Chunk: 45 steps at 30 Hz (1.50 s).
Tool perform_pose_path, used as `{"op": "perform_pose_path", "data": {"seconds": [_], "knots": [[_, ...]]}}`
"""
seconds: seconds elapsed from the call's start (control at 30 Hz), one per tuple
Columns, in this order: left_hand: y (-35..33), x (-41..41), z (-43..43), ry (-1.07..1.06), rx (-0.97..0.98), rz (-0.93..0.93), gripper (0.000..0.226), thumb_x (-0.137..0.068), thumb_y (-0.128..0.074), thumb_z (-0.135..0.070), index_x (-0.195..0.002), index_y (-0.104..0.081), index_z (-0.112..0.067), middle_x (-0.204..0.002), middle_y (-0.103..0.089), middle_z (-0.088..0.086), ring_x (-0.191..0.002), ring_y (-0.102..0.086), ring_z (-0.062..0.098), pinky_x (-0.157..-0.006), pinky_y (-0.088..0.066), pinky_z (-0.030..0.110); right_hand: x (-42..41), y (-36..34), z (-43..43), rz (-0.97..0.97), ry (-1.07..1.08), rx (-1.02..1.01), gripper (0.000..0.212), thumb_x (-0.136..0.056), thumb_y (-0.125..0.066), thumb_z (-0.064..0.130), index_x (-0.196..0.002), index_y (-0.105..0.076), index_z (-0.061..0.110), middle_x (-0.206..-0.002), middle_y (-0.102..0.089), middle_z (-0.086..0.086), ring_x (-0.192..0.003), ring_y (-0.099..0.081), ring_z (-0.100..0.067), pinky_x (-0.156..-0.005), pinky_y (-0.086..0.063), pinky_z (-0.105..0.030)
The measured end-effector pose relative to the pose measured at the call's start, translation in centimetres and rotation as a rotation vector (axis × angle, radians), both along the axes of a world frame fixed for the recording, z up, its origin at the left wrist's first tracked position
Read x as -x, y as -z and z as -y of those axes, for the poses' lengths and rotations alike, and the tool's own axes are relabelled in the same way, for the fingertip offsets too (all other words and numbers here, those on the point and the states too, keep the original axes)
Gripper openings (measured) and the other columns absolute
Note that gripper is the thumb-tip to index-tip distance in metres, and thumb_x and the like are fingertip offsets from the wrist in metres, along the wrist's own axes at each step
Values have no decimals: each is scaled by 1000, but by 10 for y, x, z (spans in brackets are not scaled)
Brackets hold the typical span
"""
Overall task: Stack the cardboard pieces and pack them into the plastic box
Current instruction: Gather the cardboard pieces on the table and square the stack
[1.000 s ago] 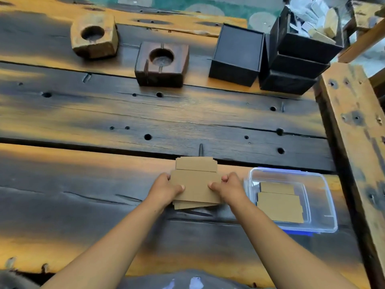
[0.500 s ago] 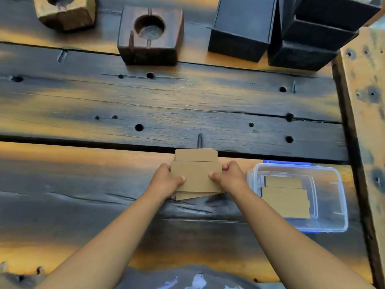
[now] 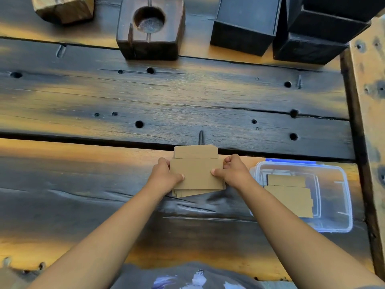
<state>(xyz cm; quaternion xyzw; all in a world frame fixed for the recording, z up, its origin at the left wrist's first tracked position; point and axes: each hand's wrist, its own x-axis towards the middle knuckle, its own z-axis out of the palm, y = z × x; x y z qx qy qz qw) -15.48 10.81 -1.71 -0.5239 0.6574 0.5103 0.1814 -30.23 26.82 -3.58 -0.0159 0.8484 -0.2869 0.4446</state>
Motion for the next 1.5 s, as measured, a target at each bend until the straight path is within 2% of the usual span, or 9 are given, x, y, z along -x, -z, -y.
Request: {"op": "perform_pose_path", "data": {"seconds": [0.2, 0.47, 0.67, 0.77, 0.93, 1.13, 1.27, 1.43, 1.5], "knots": [[1, -4, -6, -68, -34, -21, 55, -79, -76, -27, -119, -40, -17, -121, -55, 4, -106, -58, 24, -91, -53, 41, 0, -5, -4, -4, 26, 4, 77, -74, -81, 33, -136, -43, 7, -125, -56, -8, -114, -56, -27, -98, -47, -40], [1, 3, -3, -260, -185, -54, 37, -84, -74, -22, -105, -44, -17, -92, -54, -4, -78, -51, 10, -57, -40, 28, -1, -5, 11, 37, -24, -76, 52, -72, -79, 44, -103, -53, 10, -94, -60, -1, -84, -60, -19, -64, -44, -31], [4, 9, -2, -315, -286, -89, 15, -82, -74, -8, -91, -63, -12, -92, -69, 7, -79, -65, 17, -64, -52, 27, 0, -4, 15, 91, 9, -54, 55, -73, -80, 39, -109, -52, 9, -102, -62, -4, -89, -61, -21, -60, -45, -30], [4, 7, -1, -311, -340, -82, 28, -82, -75, -10, -108, -66, -8, -100, -73, 9, -92, -69, 24, -81, -56, 38, 1, -5, 14, 141, 77, 0, 53, -75, -82, 31, -113, -56, 5, -107, -66, -8, -86, -63, -21, -57, -45, -28], [-3, -5, -3, -286, -396, -94, 27, -80, -76, -11, -104, -65, -14, -94, -75, 5, -84, -71, 19, -60, -57, 32, -3, -15, 5, 184, 69, 27, 53, -74, -82, 33, -112, -56, 5, -107, -67, -9, -87, -64, -20, -60, -49, -30], [-28, -23, -18, -343, -349, -146, 58, -76, -80, -8, -123, -47, -7, -117, -66, 15, -100, -68, 29, -73, -59, 39, -23, -37, -14, 170, 92, 97, 58, -73, -82, 33, -116, -55, 4, -112, -65, -11, -96, -65, -25, -69, -53, -33], [-45, -37, -34, -337, -277, -209, 43, -75, -81, -8, -100, -46, -16, -103, -65, 10, -85, -66, 22, -72, -58, 37, -39, -53, -34, 125, 109, 172, 55, -72, -83, 35, -112, -57, 6, -108, -67, -7, -92, -66, -20, -65, -52, -30], [-59, -51, -61, -305, -151, -240, 71, -74, -83, -17, -130, -40, -11, -121, -58, 15, -108, -64, 31, -88, -54, 37, -54, -66, -58, 106, 154, 243, 54, -73, -82, 32, -115, -61, 5, -109, -70, -8, -98, -69, -24, -83, -58, -39], [-63, -53, -73, -306, -156, -263, 66, -74, -83, -14, -128, -44, -8, -123, -61, 16, -103, -66, 29, -90, -55, 40, -56, -70, -68, 131, 189, 293, 51, -75, -82, 25, -116, -61, 5, -108, -71, -9, -96, -70, -23, -73, -58, -34]]}}
